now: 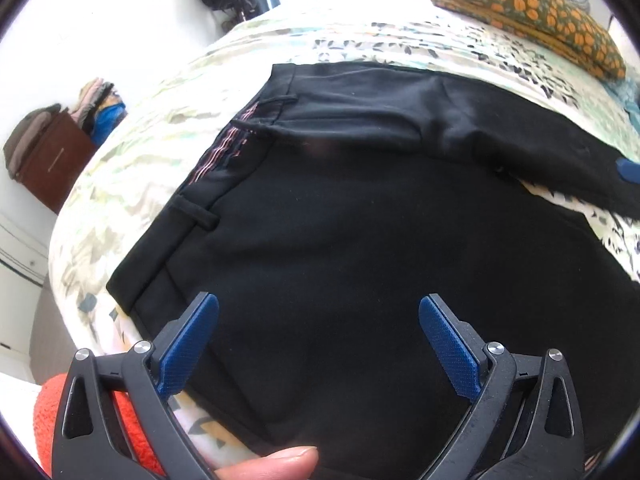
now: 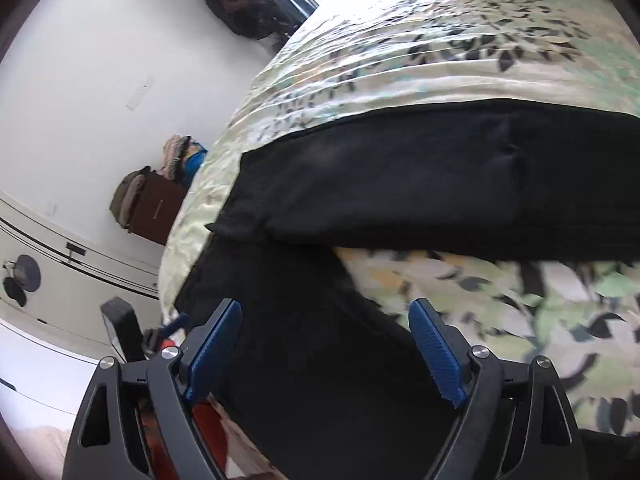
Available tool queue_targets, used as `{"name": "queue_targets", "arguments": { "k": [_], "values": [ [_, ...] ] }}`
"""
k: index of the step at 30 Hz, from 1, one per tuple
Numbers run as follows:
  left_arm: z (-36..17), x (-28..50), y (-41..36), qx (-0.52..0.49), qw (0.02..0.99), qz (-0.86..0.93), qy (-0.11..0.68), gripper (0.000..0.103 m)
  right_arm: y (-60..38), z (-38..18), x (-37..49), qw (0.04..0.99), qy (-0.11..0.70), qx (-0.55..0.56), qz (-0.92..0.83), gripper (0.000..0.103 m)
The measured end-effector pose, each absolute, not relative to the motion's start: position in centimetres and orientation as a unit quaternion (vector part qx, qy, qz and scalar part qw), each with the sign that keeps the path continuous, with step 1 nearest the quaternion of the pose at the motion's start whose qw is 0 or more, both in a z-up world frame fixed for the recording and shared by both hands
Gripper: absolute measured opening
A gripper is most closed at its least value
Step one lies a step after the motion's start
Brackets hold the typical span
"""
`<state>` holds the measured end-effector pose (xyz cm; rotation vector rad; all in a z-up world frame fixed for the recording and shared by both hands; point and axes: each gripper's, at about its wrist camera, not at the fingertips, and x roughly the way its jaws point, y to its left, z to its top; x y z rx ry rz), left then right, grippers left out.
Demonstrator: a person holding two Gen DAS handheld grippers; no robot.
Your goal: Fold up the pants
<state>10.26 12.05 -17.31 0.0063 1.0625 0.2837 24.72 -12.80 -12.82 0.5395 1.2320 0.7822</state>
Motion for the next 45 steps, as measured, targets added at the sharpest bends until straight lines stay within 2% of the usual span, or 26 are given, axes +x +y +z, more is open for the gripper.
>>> {"name": "queue_targets", "arguments": {
  "k": [3,5,7,8,9,11,12,13,16,20,22,23,25,26,29,32,34,37,39,45],
  "values": [
    [-19.1,10.1,12.2,0.016,0.841,0.129,0.525,0.101,-4.2,-15.6,29.9,0.642,0.598,0.28,0.39,0.085],
    [-18.9,9.7,11.9,0.027,0.845,0.125,0.52,0.101,-0.7,-19.1,32.9,0.641,0.643,0.237,0.347,0.085],
    [-18.8,9.5,11.9,0.022,0.845,0.113,0.522,0.101,0.3,-21.9,35.6,0.666,0.663,0.18,0.291,0.078],
    [-18.8,9.4,12.1,0.017,0.843,0.11,0.526,0.101,0.0,-22.3,36.8,0.678,0.655,0.177,0.283,0.067],
    [-18.8,9.2,12.3,0.013,0.843,0.107,0.528,0.101,-0.5,-22.0,37.9,0.692,0.642,0.184,0.274,0.064],
    [-18.6,9.2,12.6,0.006,0.841,0.102,0.532,0.101,-1.9,-20.5,39.4,0.739,0.616,0.155,0.225,0.068],
    [-18.7,9.3,12.7,0.002,0.84,0.1,0.533,0.101,-3.0,-19.6,39.9,0.754,0.609,0.138,0.205,0.079],
    [-18.6,9.3,12.8,-0.001,0.84,0.101,0.534,0.101,-3.8,-19.0,39.9,0.756,0.604,0.142,0.209,0.083],
    [-18.9,9.8,12.8,0.0,0.84,0.103,0.533,0.101,-6.4,-18.7,38.6,0.705,0.627,0.19,0.272,0.084],
    [-19.2,10.2,12.6,0.006,0.841,0.105,0.531,0.101,-13.8,-22.6,37.2,0.674,0.68,0.176,0.231,0.087],
    [-19.3,10.2,12.6,0.01,0.842,0.107,0.529,0.101,-20.3,-22.9,38.1,0.694,0.649,0.231,0.208,0.068],
    [-19.4,10.4,12.7,0.012,0.843,0.109,0.527,0.101,-23.2,-22.4,38.5,0.717,0.629,0.248,0.169,0.066],
    [-19.5,10.4,12.6,0.015,0.843,0.112,0.525,0.102,-28.1,-20.9,38.5,0.761,0.594,0.247,0.08,0.081],
    [-19.5,10.4,12.5,0.017,0.844,0.113,0.524,0.102,-30.0,-20.3,38.2,0.767,0.579,0.267,0.066,0.091],
    [-19.6,10.6,12.1,0.021,0.847,0.115,0.519,0.102,-31.7,-20.1,36.5,0.74,0.58,0.322,0.114,0.092],
    [-19.6,10.6,11.8,0.028,0.85,0.12,0.513,0.102,-32.6,-21.8,34.6,0.747,0.607,0.259,0.088,0.092],
    [-19.7,10.5,11.7,0.031,0.851,0.122,0.509,0.102,-36.5,-22.4,33.5,0.772,0.586,0.245,0.018,0.09],
    [-19.1,10.0,11.7,0.033,0.852,0.123,0.507,0.101,-43.4,-20.0,30.5,0.807,0.524,0.262,-0.075,0.091],
    [-18.2,9.2,11.0,0.037,0.862,0.108,0.495,0.101,-44.8,-17.8,27.8,0.811,0.509,0.283,-0.056,0.091],
    [-16.5,7.5,5.5,0.037,0.877,0.009,0.478,0.101,-40.5,-14.4,14.1,0.832,0.525,0.174,-0.044,0.093]
  ]
}}
